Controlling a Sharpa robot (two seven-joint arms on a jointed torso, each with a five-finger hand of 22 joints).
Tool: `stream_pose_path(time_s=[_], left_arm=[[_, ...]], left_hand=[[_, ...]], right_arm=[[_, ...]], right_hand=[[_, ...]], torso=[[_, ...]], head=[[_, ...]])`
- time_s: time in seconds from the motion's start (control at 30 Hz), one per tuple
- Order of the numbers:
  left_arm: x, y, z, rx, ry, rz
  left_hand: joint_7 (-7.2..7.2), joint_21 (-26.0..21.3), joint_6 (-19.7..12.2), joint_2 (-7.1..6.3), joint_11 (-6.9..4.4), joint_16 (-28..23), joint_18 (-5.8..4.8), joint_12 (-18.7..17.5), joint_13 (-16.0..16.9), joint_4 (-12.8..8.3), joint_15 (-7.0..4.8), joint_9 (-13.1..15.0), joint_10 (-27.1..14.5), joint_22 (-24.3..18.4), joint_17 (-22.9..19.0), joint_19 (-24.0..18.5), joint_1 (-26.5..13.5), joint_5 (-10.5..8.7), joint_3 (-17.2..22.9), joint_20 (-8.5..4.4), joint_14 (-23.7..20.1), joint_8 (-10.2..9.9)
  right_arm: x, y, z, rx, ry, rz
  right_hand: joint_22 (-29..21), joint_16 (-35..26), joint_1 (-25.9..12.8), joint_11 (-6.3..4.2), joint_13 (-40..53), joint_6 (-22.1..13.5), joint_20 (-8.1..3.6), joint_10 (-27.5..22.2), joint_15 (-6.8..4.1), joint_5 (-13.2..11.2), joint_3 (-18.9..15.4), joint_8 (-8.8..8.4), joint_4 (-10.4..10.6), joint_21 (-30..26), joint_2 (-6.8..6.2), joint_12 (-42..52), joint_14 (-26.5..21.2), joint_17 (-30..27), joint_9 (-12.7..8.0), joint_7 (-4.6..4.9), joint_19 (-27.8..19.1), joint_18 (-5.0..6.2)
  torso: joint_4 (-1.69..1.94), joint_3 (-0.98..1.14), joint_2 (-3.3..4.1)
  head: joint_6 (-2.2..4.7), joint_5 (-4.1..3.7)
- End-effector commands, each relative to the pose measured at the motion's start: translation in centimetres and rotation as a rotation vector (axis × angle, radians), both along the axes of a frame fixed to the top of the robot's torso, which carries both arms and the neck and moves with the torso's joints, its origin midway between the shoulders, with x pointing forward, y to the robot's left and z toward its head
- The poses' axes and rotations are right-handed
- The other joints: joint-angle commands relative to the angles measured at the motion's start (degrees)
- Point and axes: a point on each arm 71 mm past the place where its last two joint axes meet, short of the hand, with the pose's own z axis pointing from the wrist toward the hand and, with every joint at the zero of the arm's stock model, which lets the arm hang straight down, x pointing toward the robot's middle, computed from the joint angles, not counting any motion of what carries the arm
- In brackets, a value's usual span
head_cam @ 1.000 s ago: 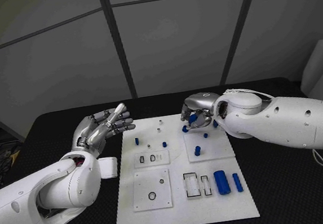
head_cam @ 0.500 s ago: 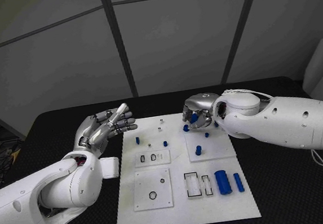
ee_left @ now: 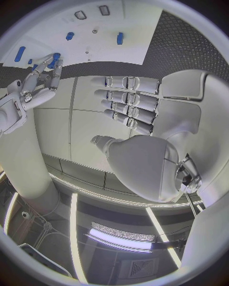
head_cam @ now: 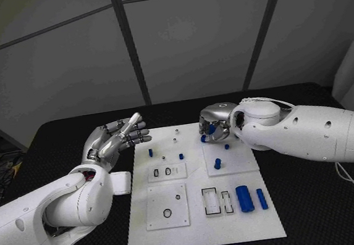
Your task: Assemble the parts on the task board
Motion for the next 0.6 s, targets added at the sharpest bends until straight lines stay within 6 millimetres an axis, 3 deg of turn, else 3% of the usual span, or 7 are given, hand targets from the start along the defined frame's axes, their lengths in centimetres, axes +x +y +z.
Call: stream_pose_path(time_s=[0.03, 0.6], left_arm=[[0.01, -0.18, 0.14, 0.000, -0.013, -0.018], [0.13, -0.05, 0.06, 0.002, -0.010, -0.015]], left_hand=[[0.60, 0.2, 0.1, 0.24, 0.36, -0.3, -0.41, -0.1, 0.0, -0.3, 0.30, -0.1, 0.0, 0.1, 0.1, 0.2, 0.5, -0.13, 0.0, -0.01, -0.1, -0.1], [0.62, 0.1, 0.1, 0.26, 0.38, -0.4, -0.42, -0.2, -0.1, -0.4, 0.32, -0.1, 0.0, 0.1, 0.1, 0.2, 0.5, -0.13, 0.0, 0.00, -0.1, -0.2]], right_arm=[[0.04, 0.21, 0.01, -0.002, 0.015, 0.014], [0.18, 0.65, -0.30, -0.008, 0.042, 0.029]], right_hand=[[0.4, 0.4, -0.1, 0.05, -0.1, 0.5, -0.01, 0.5, 0.10, 0.3, 0.4, 0.00, 0.0, 0.4, 0.04, 0.3, 1.9, 0.3, 0.0, -0.04, 0.5, -0.47], [2.2, 2.2, -0.1, -0.18, -0.1, 1.8, -0.10, 2.4, 0.02, 0.4, 2.7, 0.33, -0.1, 1.5, 0.02, 0.4, 1.9, 1.8, 0.2, 0.00, 1.2, -0.77]], torso=[[0.04, -0.05, 0.11], [0.08, -0.13, 0.30]], head=[[-0.10, -0.01], [-0.27, -0.12]])
